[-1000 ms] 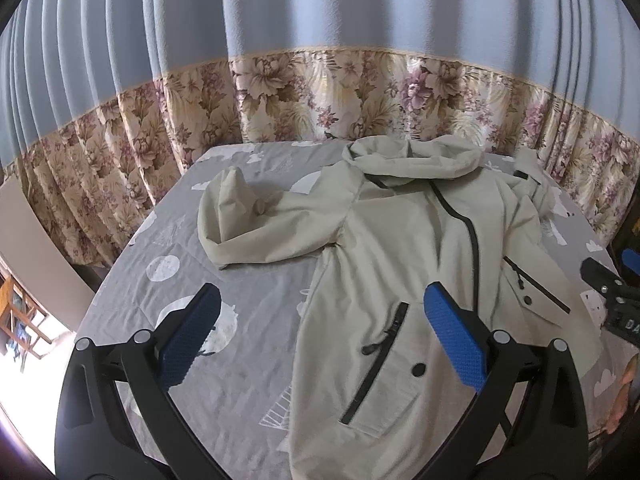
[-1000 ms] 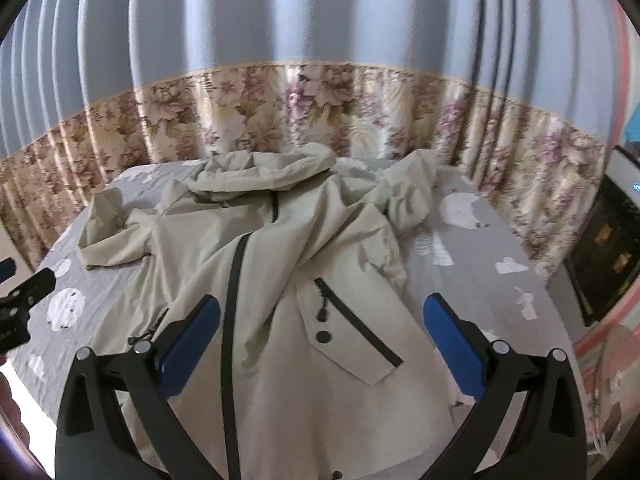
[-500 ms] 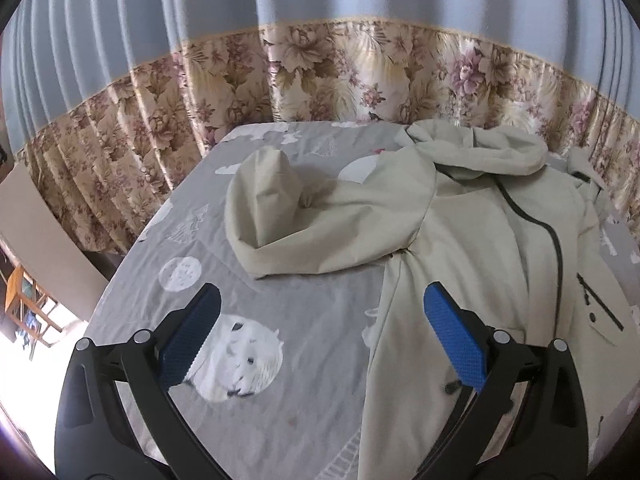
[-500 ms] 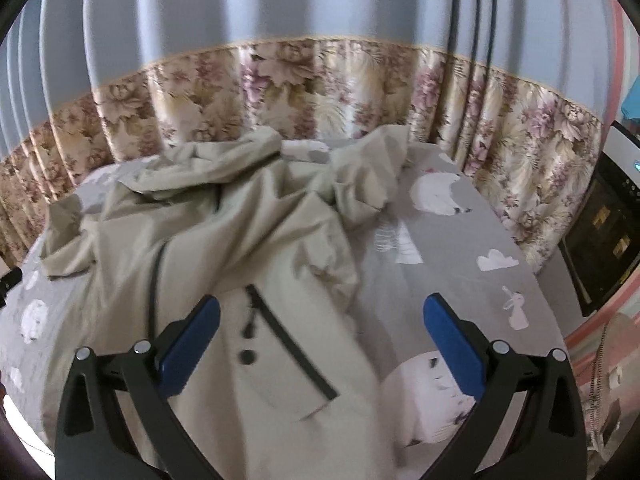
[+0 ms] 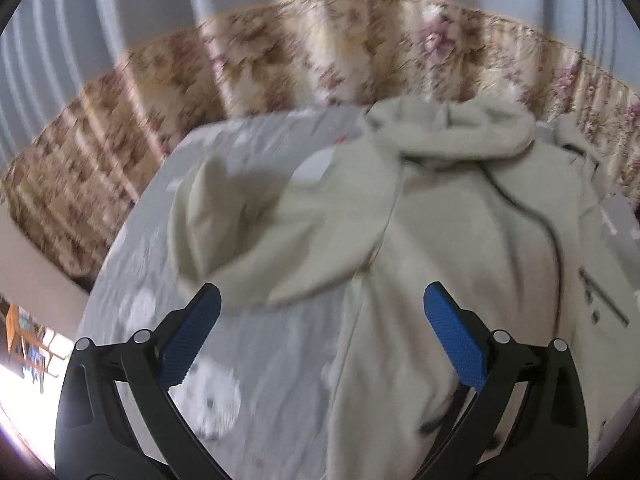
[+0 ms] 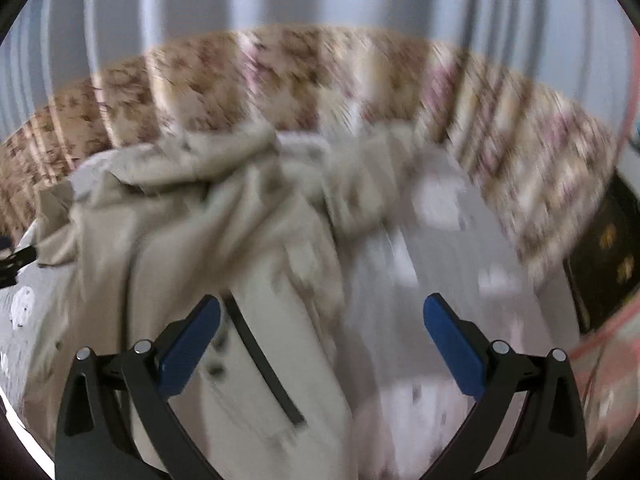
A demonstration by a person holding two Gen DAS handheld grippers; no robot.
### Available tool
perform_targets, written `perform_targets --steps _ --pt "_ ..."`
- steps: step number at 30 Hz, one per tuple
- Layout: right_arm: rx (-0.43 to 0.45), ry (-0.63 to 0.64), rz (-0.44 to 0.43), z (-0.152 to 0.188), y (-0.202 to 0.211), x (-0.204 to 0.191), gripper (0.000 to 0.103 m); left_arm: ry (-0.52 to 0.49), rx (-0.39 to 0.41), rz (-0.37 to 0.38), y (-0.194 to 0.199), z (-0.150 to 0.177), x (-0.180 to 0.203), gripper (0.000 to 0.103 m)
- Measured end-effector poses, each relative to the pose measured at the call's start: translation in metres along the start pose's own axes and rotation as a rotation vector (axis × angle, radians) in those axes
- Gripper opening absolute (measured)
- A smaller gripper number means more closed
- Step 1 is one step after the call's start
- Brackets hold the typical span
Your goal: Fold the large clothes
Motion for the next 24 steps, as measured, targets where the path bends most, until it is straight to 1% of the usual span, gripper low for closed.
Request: perform_targets --steps 2,3,4,7,9,11,14,16,17,18,22,23,24 --pt "0.059 0.082 -0.008 -0.031 0.011 -0.018 0.102 -0.047 0.017 0.038 0.007 -0.025 0.009 0.1" --pt "0.069 0.105 -0.021 -0.041 0.012 -0.024 0.101 -0.059 0.029 0.052 0.01 -0.036 0.012 0.1" --pt "0.067 0.132 -0.054 -0.059 0.009 -0.031 0.101 -0.077 0.04 0.067 0.011 -0.049 0.017 0.1" --pt "0.035 0.158 -0.119 -0.09 -0.009 -0.043 0.101 -0.105 0.045 0.091 0.005 -0.078 0.03 0.1" --pt "0.019 0.174 -0.13 -0.111 -0.028 -0.046 0.1 -0.106 0.035 0.082 -0.007 -0.091 0.035 0.1" --pt "0.003 0.176 -0.128 -0.119 -0.042 -0.044 0.099 -0.092 0.016 0.082 -0.02 -0.096 0.033 0.1" --pt "-0.039 0.204 -0.168 -0.133 -0.069 -0.049 0.098 -0.057 -0.03 0.108 -0.05 -0.103 0.027 0.1" --pt "-0.092 0.219 -0.2 -0.143 -0.094 -0.058 0.092 -0.057 -0.054 0.107 -0.067 -0.112 0.026 0.096" --pt "-0.108 0.22 -0.209 -0.147 -0.102 -0.062 0.085 -0.061 -0.059 0.088 -0.072 -0.112 0.025 0.094" --pt "-0.133 0.223 -0.232 -0.151 -0.113 -0.067 0.081 -0.061 -0.06 0.075 -0.075 -0.111 0.023 0.094" --pt "-0.207 0.191 -0.328 -0.162 -0.145 -0.079 0.077 -0.032 -0.084 0.052 -0.089 -0.095 0.003 0.094" --pt "-0.208 0.178 -0.34 -0.166 -0.153 -0.082 0.074 -0.022 -0.092 0.039 -0.093 -0.091 -0.004 0.094" --pt "-0.233 0.17 -0.34 -0.169 -0.164 -0.086 0.071 -0.01 -0.097 0.022 -0.097 -0.088 -0.011 0.094"
Point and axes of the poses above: each gripper's, at about its wrist camera, not at the fingertips, and y roughly against the way its jaws point, x to its right, z to its underside, the point moved 2 cm from there along -y, roughly the way its jaws point, and after that the axes turned 15 degrees about -x, right-handed, at the moved point
